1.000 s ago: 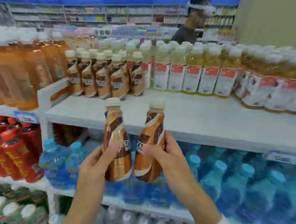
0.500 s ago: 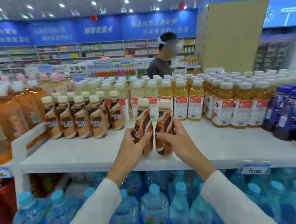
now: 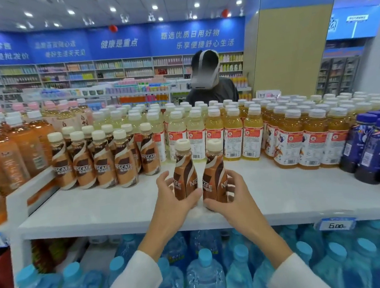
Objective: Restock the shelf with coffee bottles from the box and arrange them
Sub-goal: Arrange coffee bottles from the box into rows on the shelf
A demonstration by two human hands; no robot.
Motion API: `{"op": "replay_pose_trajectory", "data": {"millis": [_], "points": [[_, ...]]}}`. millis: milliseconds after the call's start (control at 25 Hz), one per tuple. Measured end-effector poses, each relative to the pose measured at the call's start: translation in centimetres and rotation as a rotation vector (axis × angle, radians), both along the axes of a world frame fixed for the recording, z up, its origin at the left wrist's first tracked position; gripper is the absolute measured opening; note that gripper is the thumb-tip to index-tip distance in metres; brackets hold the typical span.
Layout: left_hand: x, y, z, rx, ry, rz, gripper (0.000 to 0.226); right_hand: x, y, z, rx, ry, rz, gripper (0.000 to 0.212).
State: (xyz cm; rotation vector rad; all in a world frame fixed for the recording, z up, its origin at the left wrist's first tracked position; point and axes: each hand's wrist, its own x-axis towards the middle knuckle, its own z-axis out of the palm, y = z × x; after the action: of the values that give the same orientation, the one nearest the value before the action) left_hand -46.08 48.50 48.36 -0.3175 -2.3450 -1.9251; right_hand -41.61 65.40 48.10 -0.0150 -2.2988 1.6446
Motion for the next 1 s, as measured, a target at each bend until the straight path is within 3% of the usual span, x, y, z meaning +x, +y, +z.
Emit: {"op": "replay_pose_trajectory", "data": {"millis": [80,240,440,560,640,720,840,1000], "points": [[0.0,0.2,-0.3,-0.028,0.056,0.121,0.095,0.1,-0.3,-0.1,0.042,0.017,-0.113,0.085],[-0.2,0.2,0.0,-0.101,0.069,0.192,0.077,-0.1,-0.7,-0.4,0.147,0.048,-0.191,0.065],[-1.3,-1.7,0.3,-0.114,0.011,-0.095,0.049,-0.3,-0.9,0.0,0.133,0.02,-0.259,0.066],[-1.5,-2.4,0.1,-0.096,-0.02,-0.237,0.055,-0.7,-1.4,0.0,0.226,-0.004,-0.26,0.082],[-1.3,-2.1,-0.2,-0.044,0.004,-0.187,0.076,-0.7,-1.1,-0.3,0.203,-0.013,-0.195,0.087],[-0.6,-1.6,-0.3,-0.035,0.047,-0.031,0.091,-0.2,-0.4,-0.3,0.084,0.007,-0.118,0.075],[-0.1,-0.9,0.0,-0.094,0.089,0.091,0.074,0.3,0.2,0.0,0.018,0.038,-0.089,0.058],[0.1,-0.7,-0.3,-0.088,0.111,0.163,0.066,0.1,-0.1,-0.2,0.023,0.063,-0.143,0.066]]}}
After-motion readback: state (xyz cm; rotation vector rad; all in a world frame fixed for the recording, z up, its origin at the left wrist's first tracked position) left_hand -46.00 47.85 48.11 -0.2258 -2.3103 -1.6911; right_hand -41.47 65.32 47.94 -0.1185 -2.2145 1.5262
